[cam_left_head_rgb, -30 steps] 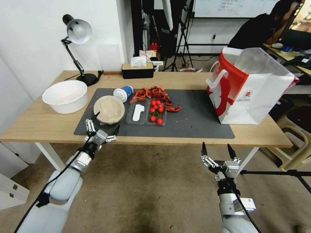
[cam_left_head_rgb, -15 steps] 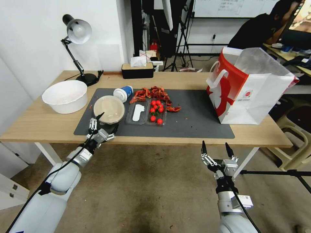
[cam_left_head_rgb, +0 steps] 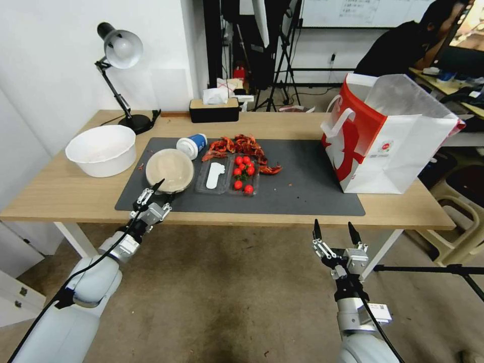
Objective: Pick up the trash from the table and place it into the takeout bag.
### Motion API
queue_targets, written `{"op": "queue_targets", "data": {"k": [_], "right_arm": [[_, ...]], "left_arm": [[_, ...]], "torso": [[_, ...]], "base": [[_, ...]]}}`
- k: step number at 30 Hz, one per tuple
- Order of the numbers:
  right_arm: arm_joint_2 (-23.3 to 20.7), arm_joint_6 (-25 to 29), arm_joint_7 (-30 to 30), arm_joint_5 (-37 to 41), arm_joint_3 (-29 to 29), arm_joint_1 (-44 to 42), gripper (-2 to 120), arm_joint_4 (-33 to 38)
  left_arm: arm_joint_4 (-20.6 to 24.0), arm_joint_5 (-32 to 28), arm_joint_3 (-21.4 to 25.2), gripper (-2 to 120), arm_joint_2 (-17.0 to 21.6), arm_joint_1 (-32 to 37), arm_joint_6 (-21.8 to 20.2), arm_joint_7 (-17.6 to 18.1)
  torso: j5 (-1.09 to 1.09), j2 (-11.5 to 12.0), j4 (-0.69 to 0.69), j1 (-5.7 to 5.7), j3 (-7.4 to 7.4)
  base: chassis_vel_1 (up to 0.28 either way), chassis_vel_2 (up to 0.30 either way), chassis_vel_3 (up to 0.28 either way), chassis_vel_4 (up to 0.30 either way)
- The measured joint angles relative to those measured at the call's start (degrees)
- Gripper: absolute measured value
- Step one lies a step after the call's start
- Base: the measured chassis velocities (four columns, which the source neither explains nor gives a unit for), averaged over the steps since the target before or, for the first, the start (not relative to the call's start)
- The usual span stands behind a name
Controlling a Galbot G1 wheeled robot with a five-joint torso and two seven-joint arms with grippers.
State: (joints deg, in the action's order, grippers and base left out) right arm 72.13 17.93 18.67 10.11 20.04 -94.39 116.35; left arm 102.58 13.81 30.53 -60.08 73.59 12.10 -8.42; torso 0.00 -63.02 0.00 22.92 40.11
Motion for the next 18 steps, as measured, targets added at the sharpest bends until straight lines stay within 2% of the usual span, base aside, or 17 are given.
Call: {"op": "queue_targets", "data": {"k": [12,16,18], "right_arm": [[0.21,0.26,0.05,-0.53,-0.09,-0.34,81,0.33],[0.27,0.30,0.12,-0.68,-0.06,-0.42,80,0.46],[0.34,0.32,0.15,-0.81,-0.06,-0.46,80,0.48]], "left_arm": [[0.22,0.00,0.68,38,0.04,0.47,0.24,0.26],[0.13,0.00,0.76,28,0.03,0.55,0.45,0.25],[0.05,0.00,0.76,19,-0.03,0.59,0.58,0.23]], "torso": [[0.00,-0.01,0.00,0.00,0.00],[0.00,-0.01,0.00,0.00,0.00],[0.00,-0.01,0.00,0.00,0.00]], "base": [[0.000,0.000,0.000,0.000],[0.000,0.000,0.000,0.000],[0.000,0.000,0.000,0.000]]}}
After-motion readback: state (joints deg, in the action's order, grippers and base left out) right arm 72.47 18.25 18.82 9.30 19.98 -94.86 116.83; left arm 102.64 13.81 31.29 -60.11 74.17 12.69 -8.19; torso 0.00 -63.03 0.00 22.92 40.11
